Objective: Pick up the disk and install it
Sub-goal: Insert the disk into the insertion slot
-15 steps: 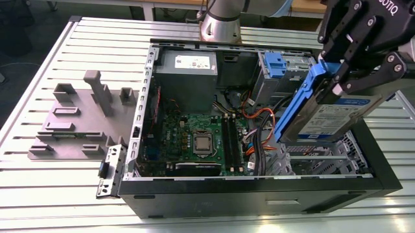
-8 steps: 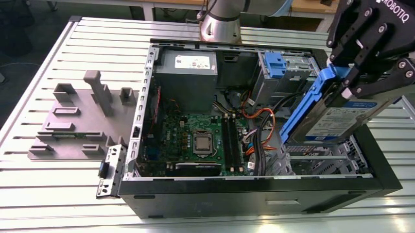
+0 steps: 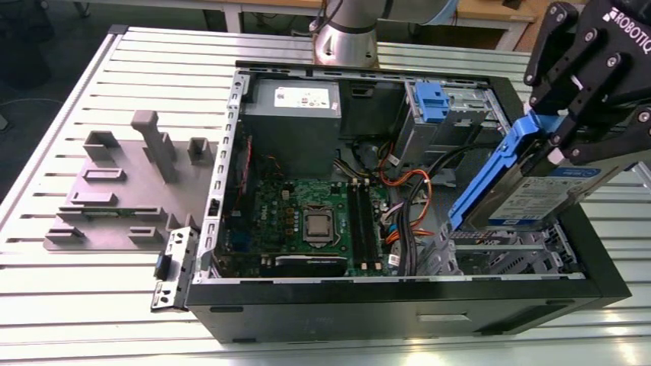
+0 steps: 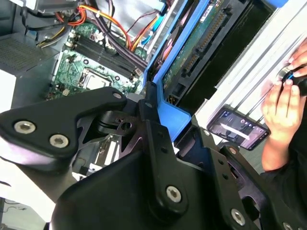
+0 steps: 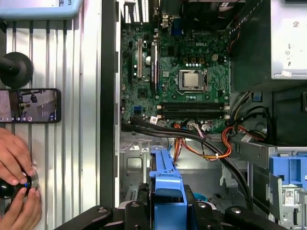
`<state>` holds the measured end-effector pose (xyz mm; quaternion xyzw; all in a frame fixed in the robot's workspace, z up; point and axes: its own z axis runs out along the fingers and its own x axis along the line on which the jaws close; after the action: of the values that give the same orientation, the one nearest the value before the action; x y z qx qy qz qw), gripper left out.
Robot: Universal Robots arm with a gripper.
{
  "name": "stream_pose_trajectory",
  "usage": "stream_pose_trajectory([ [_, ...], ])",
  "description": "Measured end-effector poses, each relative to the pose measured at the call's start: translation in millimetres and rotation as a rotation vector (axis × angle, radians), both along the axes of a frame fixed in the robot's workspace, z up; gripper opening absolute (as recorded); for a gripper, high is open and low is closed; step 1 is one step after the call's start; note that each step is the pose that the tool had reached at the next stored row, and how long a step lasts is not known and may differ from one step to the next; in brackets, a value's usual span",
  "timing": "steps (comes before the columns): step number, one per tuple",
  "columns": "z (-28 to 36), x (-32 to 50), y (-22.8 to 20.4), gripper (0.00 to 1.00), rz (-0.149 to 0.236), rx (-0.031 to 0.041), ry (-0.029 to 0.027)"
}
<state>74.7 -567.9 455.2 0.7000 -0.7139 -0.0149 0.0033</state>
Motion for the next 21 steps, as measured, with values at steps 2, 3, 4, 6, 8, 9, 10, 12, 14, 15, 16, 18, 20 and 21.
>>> stream_pose_trajectory([
  [2,-2.6,1.8,-0.4,0.36,0.000,0.0001,0.0001],
  [3,-3.9,2.2,-0.4,0.36,0.000,0.0000,0.0001],
  [4,-5.1,2.3,-0.4,0.36,0.000,-0.0002,0.0002],
  [6,-7.6,3.1,-0.4,0.36,0.000,0.0001,0.0001],
  [8,-9.5,4.1,-0.5,0.36,0.001,0.0001,0.0001],
  [9,-10.6,4.3,-0.6,0.36,0.000,0.0001,0.0001],
  [10,-11.5,4.5,-0.6,0.36,0.000,0.0000,0.0001],
  [12,-13.6,4.9,-0.7,0.36,0.000,-0.0001,0.0001],
  [14,-15.6,5.0,-0.8,0.36,0.000,0.0001,0.0001],
  [15,-16.4,5.0,-0.9,0.36,0.000,0.0000,0.0001],
  [16,-17.2,5.0,-0.9,0.36,0.000,0.0000,0.0001],
  [18,-19.0,5.0,-1.1,0.36,0.000,0.0000,0.0001],
  [20,-20.6,5.0,-1.5,0.36,0.000,0.0001,0.0001],
  [21,-21.3,5.0,-1.7,0.36,0.000,0.0001,0.0001],
])
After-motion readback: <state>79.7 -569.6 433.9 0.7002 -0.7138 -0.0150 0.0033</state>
